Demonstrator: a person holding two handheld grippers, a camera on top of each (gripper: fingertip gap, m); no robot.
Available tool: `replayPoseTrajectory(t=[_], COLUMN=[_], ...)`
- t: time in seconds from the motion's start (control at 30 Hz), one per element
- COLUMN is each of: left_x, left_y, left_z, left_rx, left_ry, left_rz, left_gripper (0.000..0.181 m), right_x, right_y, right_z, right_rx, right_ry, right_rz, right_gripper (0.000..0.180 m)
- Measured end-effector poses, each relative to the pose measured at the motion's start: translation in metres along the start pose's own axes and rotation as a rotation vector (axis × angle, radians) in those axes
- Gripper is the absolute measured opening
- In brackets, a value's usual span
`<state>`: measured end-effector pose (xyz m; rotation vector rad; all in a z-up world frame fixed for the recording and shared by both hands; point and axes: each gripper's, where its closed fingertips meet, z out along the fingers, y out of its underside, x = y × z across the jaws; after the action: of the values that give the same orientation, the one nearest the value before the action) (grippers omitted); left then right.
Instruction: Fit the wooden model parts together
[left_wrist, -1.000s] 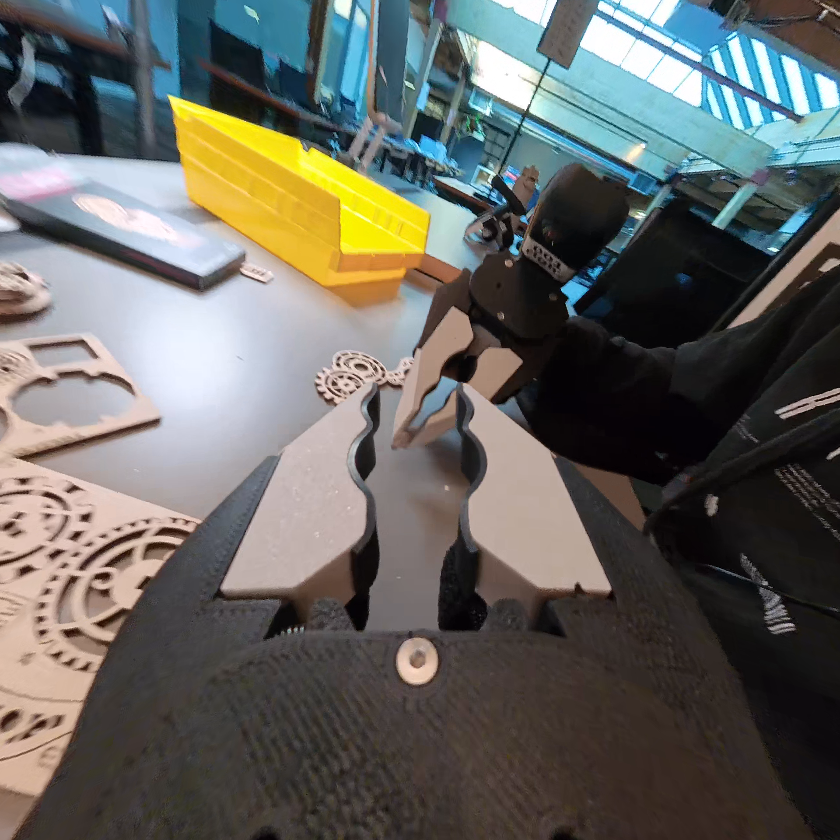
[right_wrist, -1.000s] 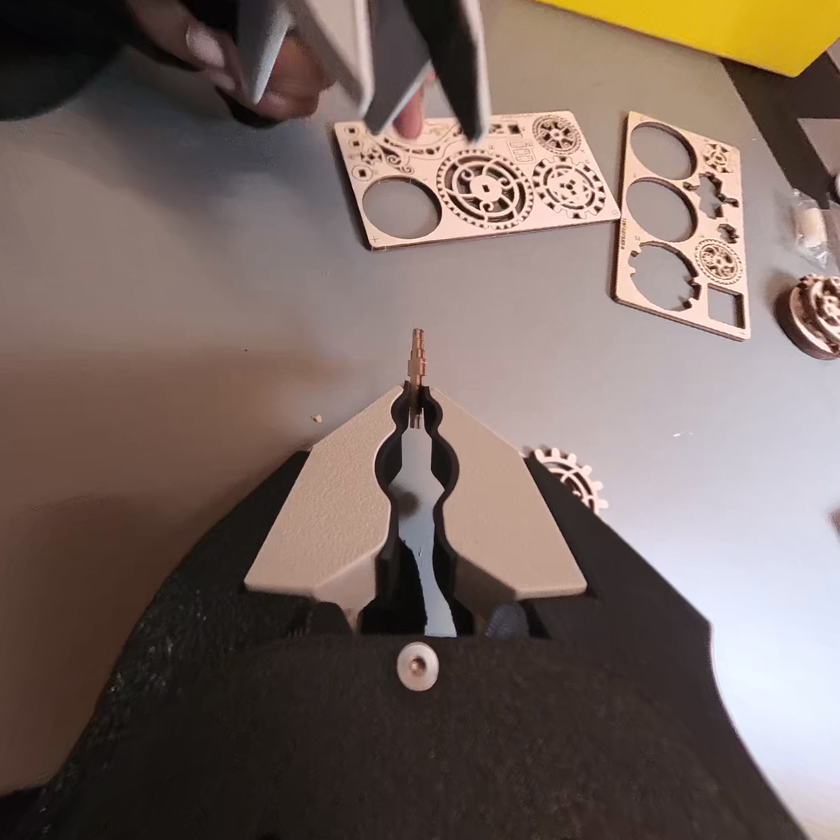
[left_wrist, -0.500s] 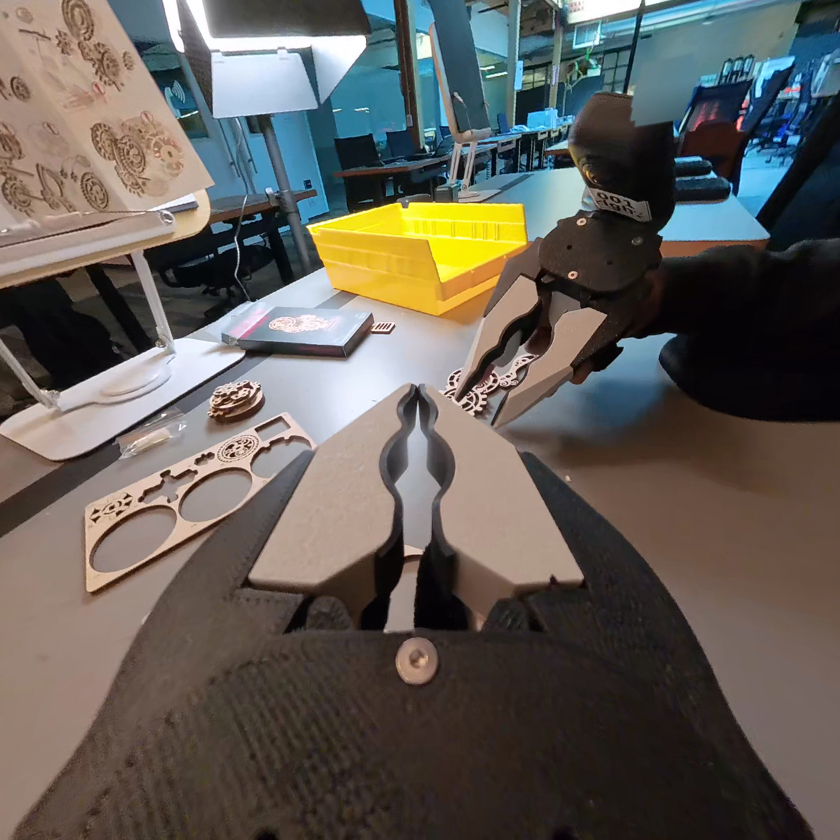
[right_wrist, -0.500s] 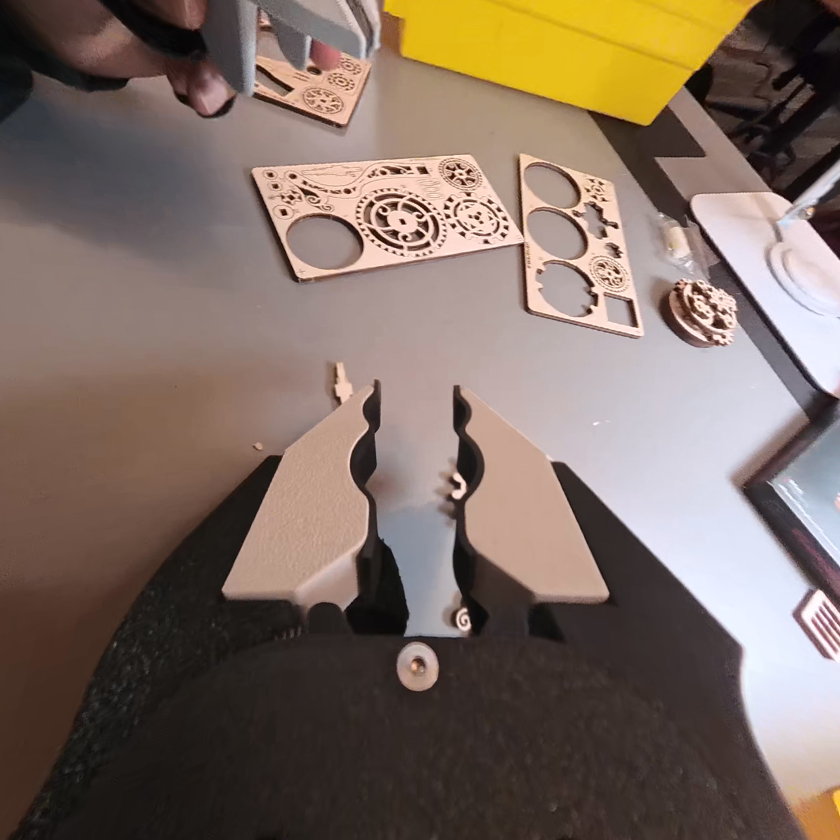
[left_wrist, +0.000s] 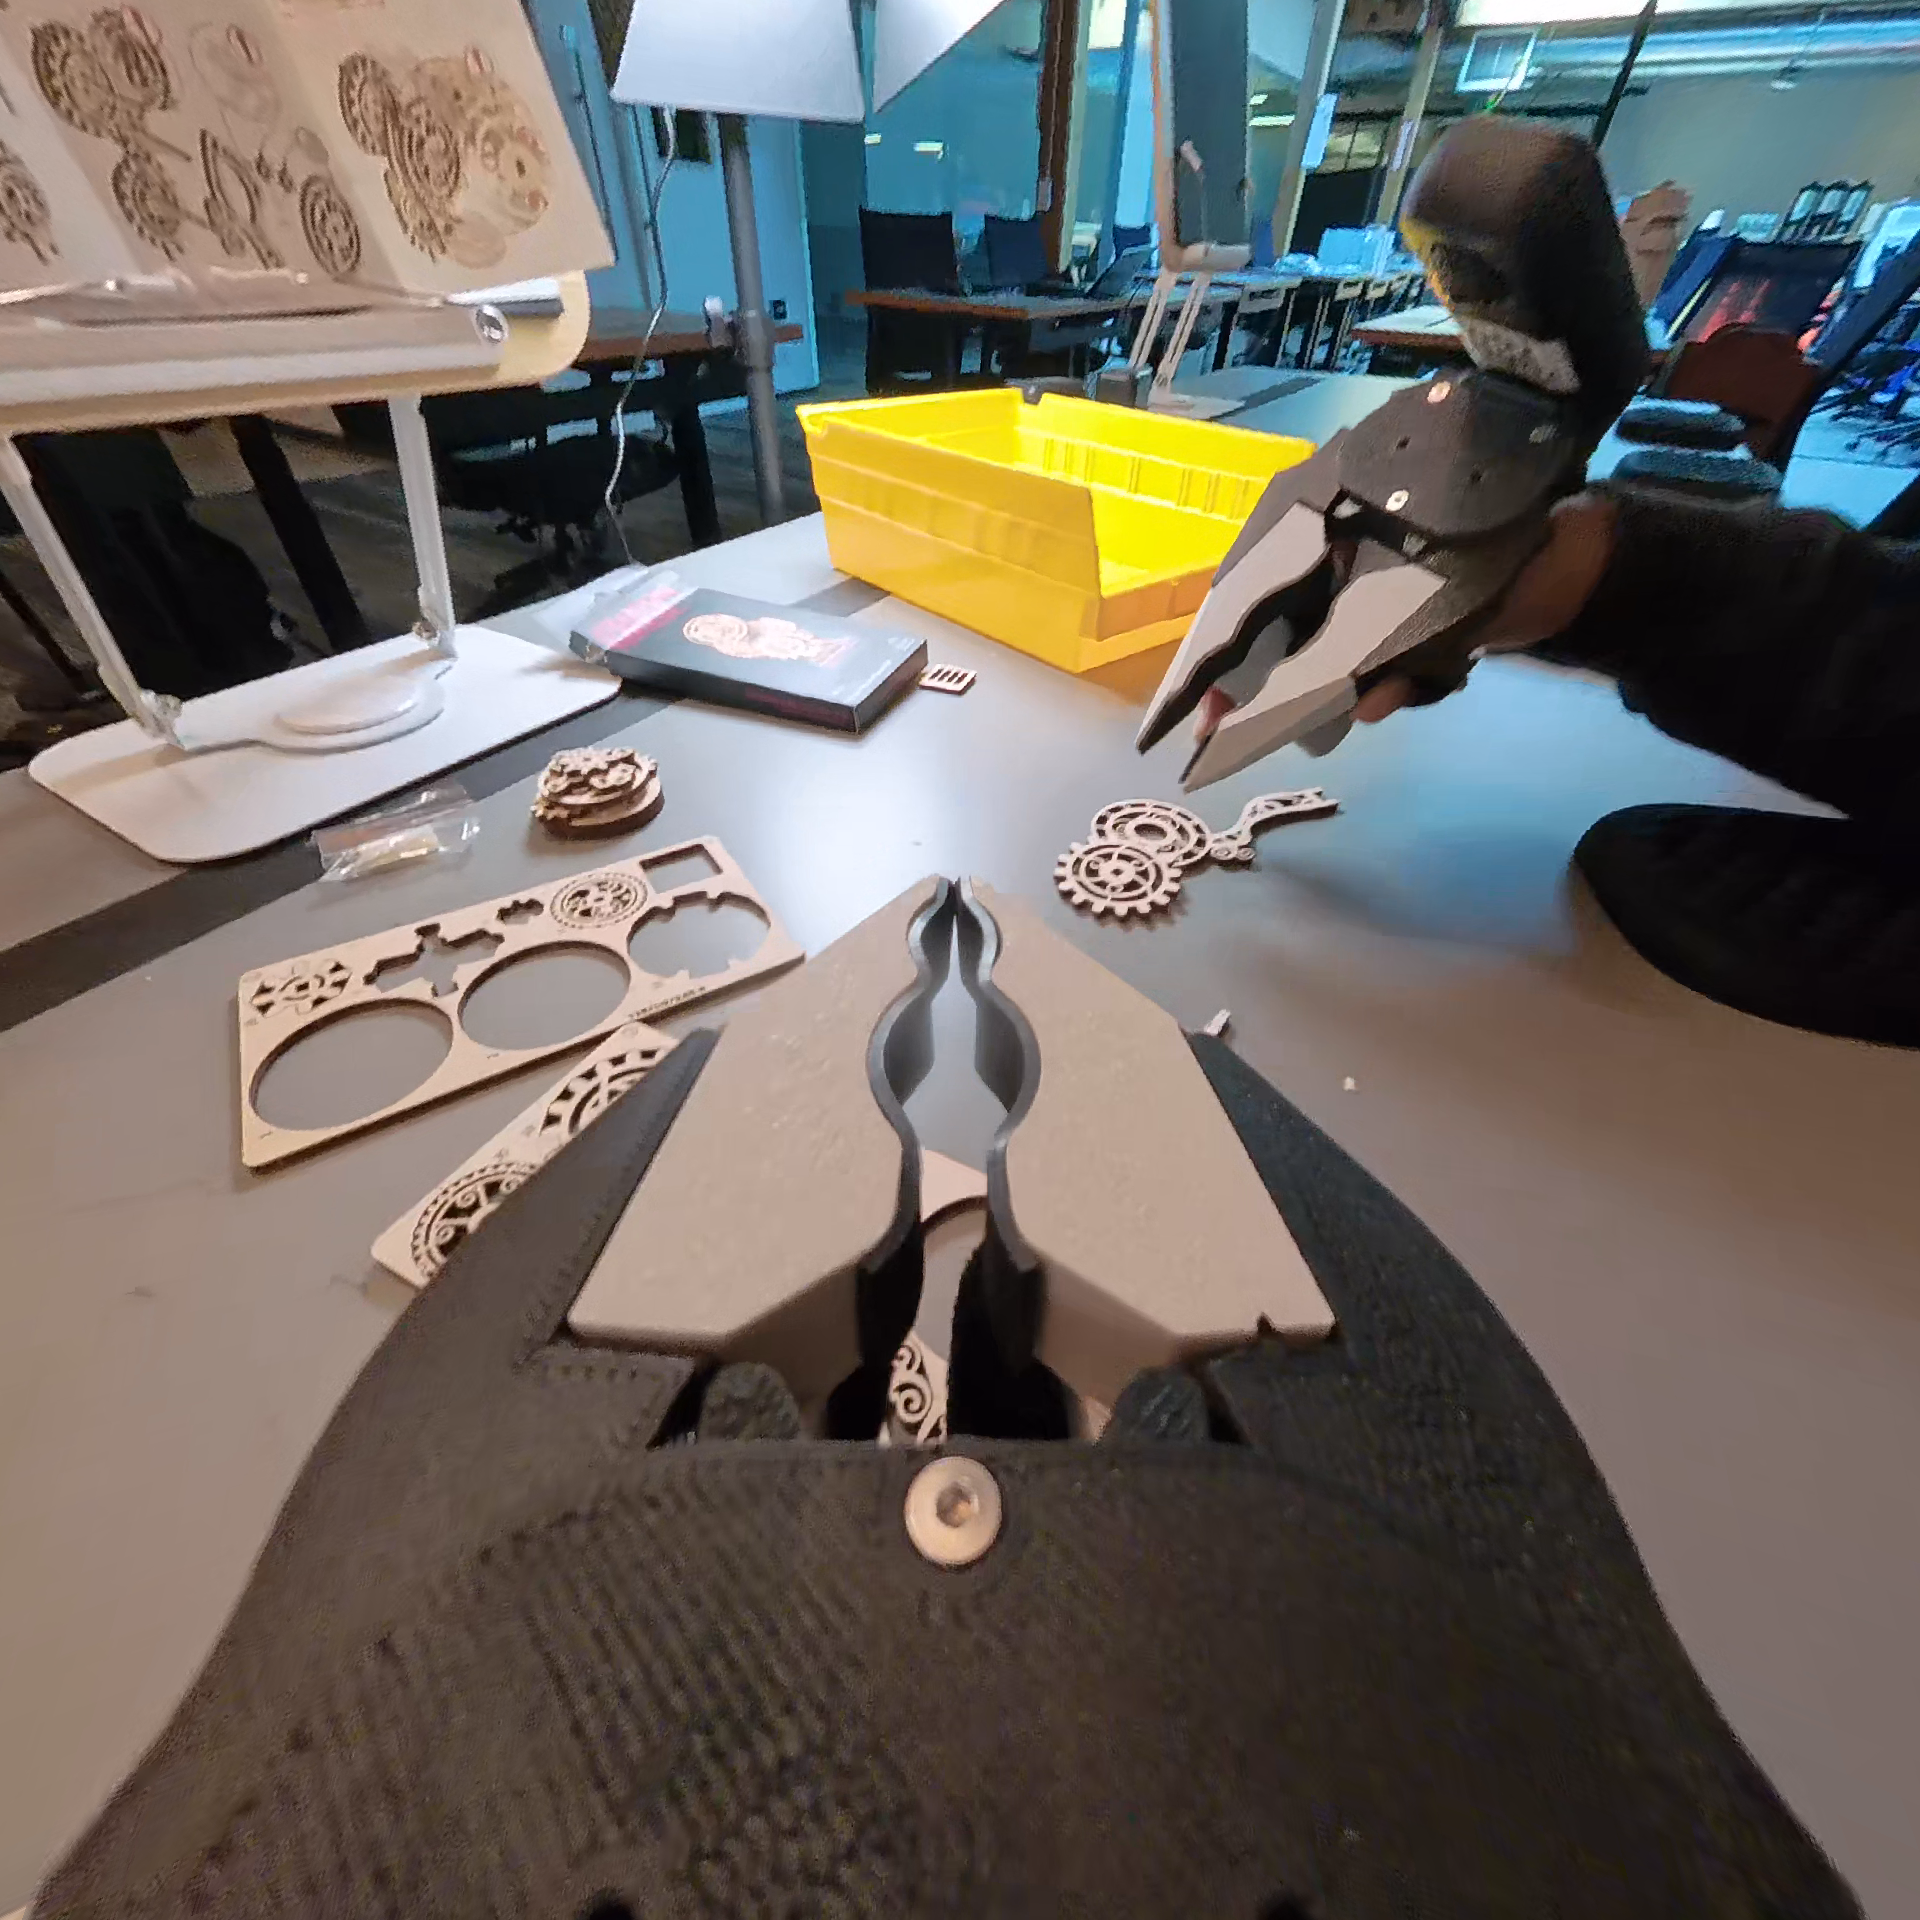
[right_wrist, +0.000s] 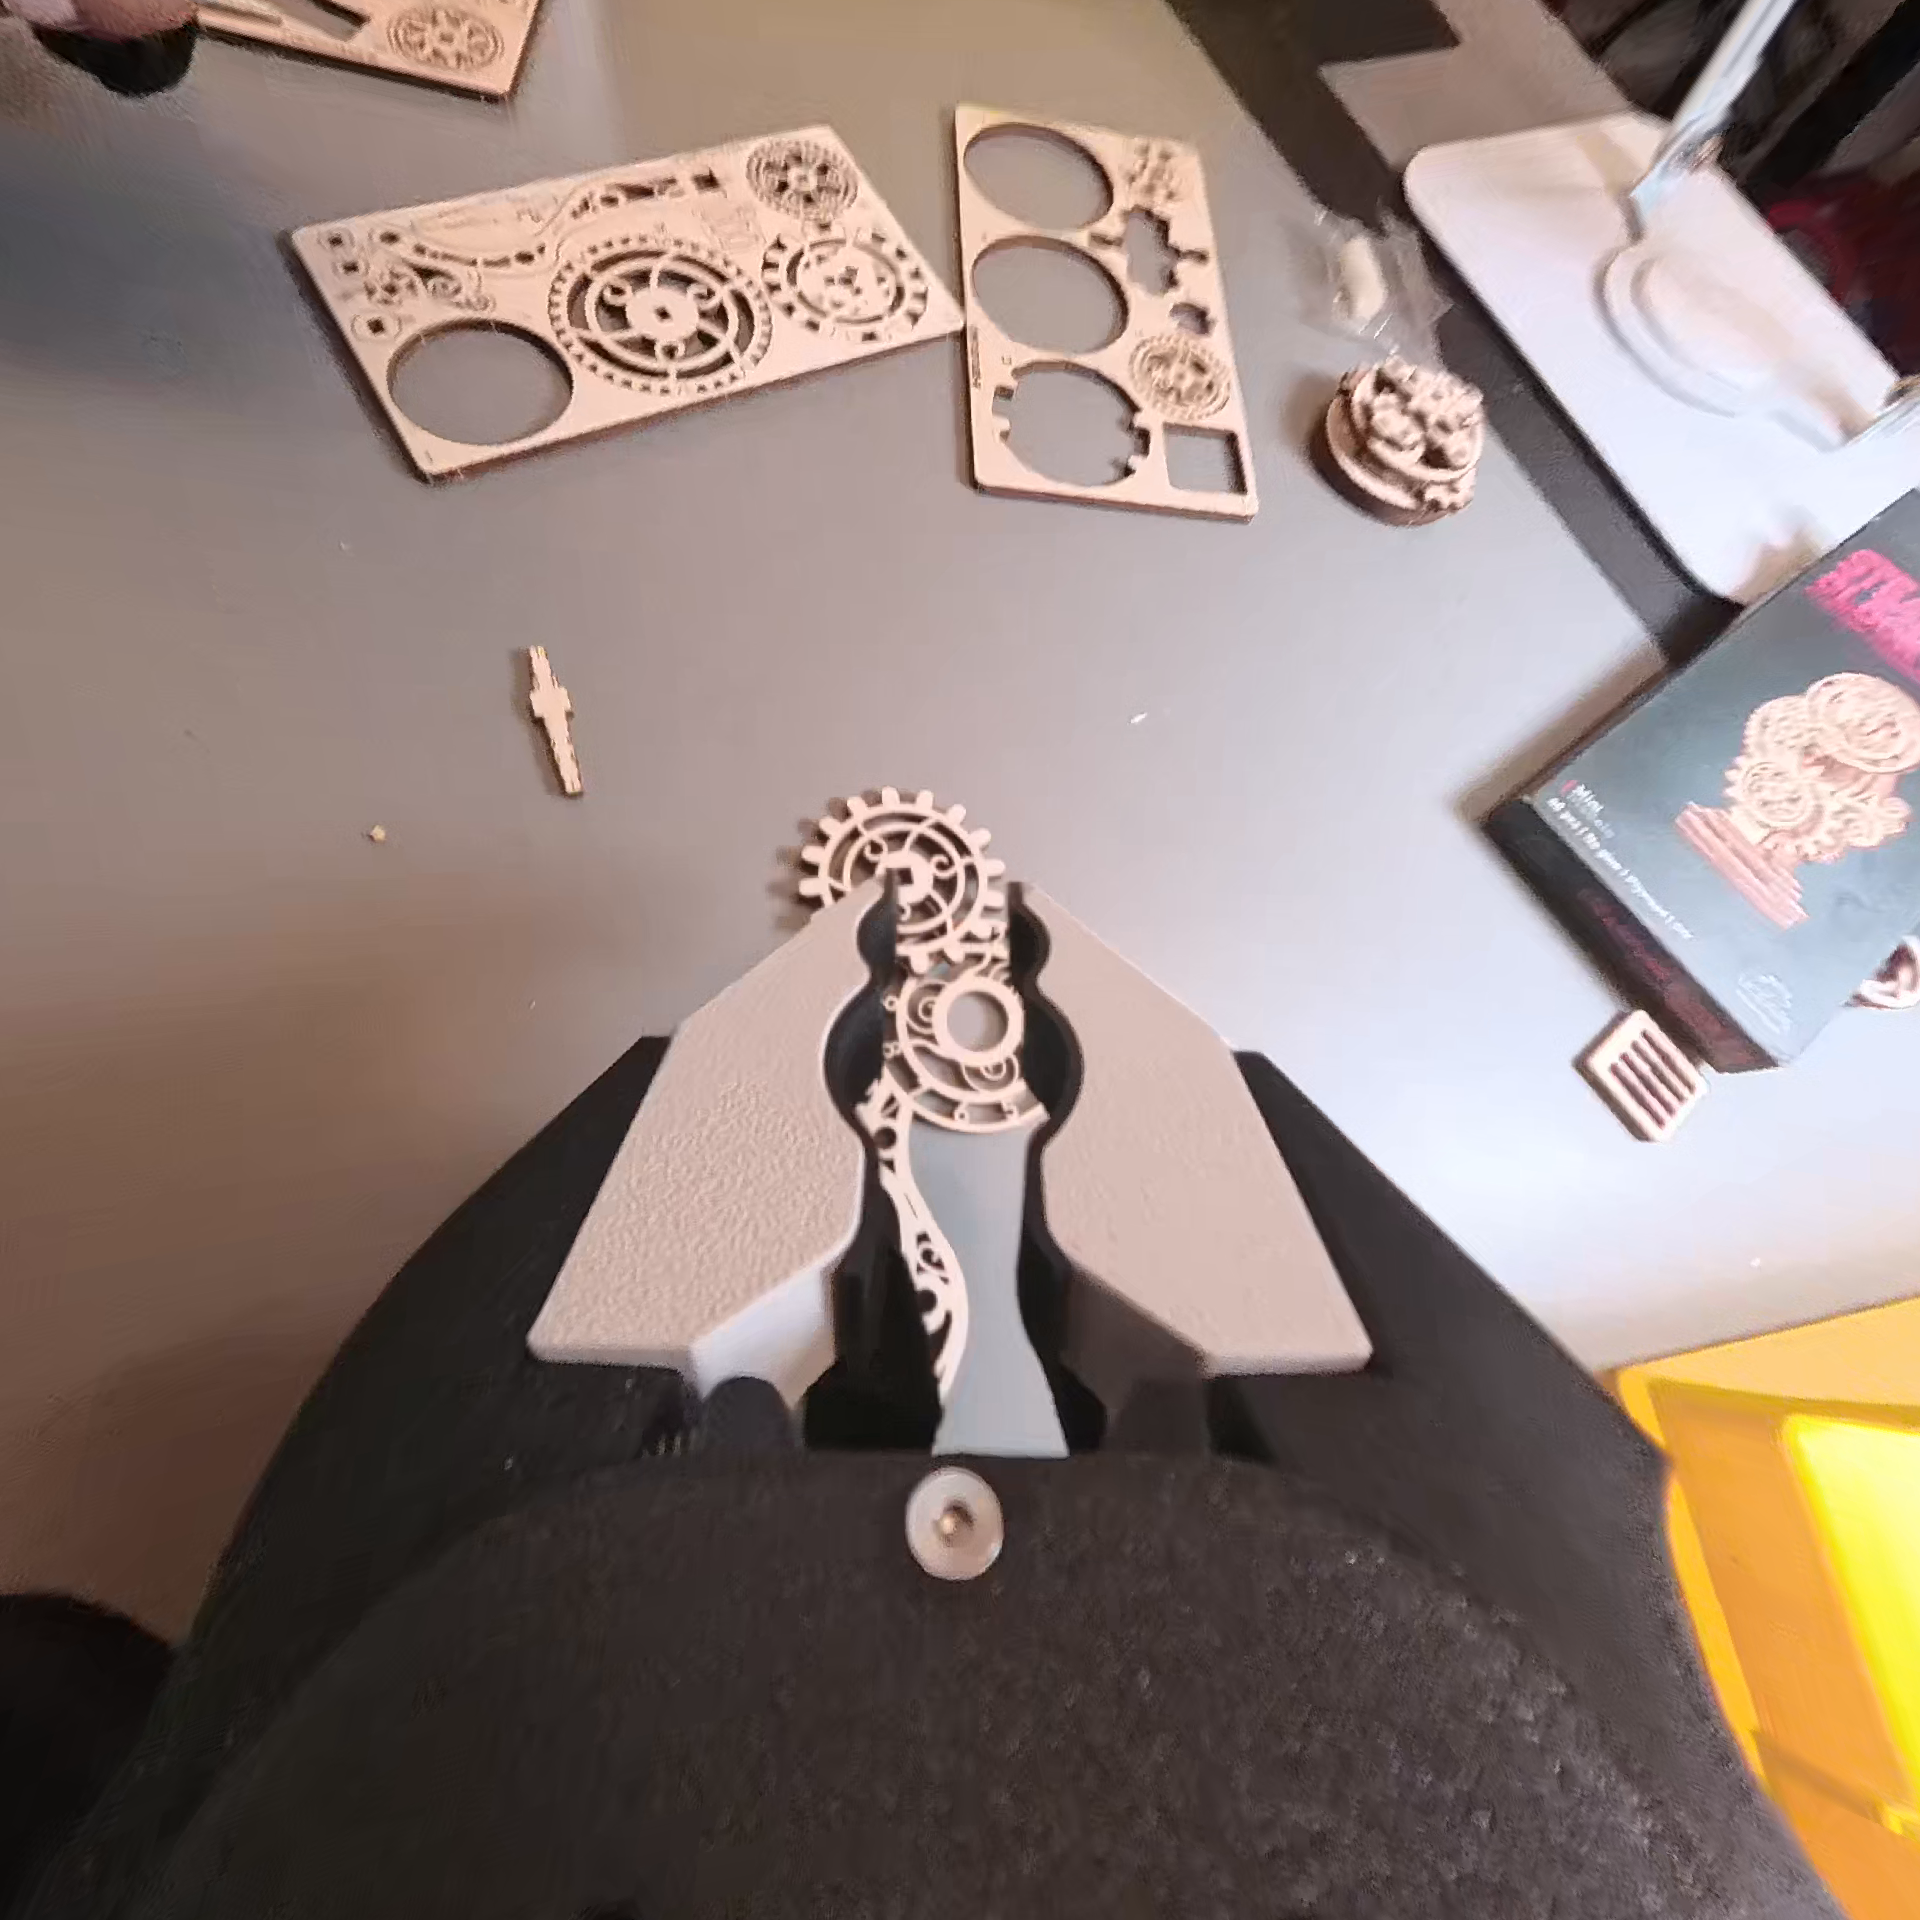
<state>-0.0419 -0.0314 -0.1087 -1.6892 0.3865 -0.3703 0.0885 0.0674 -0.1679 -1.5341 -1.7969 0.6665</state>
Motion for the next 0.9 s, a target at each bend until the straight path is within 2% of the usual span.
replayPoseTrajectory(t=[0.17,0.3,0.53,0.73,0.9], left_x=[-0.005,-0.005,0.001,0.007,0.012], left_y=[0.009,0.014,0.020,0.023,0.028], left_z=[0.002,0.004,0.007,0.009,0.012], left_rx=[-0.040,-0.062,-0.095,-0.118,-0.143], left_ry=[-0.014,-0.017,0.018,0.037,0.059], left_rz=[-0.011,-0.001,-0.022,0.002,0.006], left_gripper=[0.000,0.000,0.001,0.007,0.008], right_x=[0.000,-0.003,-0.012,-0.015,-0.022], right_y=[0.013,0.016,0.022,0.024,0.018], right_z=[0.008,0.018,0.031,0.040,0.042], right_rx=[-0.143,-0.215,-0.302,-0.309,-0.291], right_ry=[-0.112,-0.171,-0.221,-0.230,-0.232], right_rz=[0.019,0.019,-0.026,-0.023,-0.062], right_gripper=[0.054,0.061,0.063,0.048,0.048])
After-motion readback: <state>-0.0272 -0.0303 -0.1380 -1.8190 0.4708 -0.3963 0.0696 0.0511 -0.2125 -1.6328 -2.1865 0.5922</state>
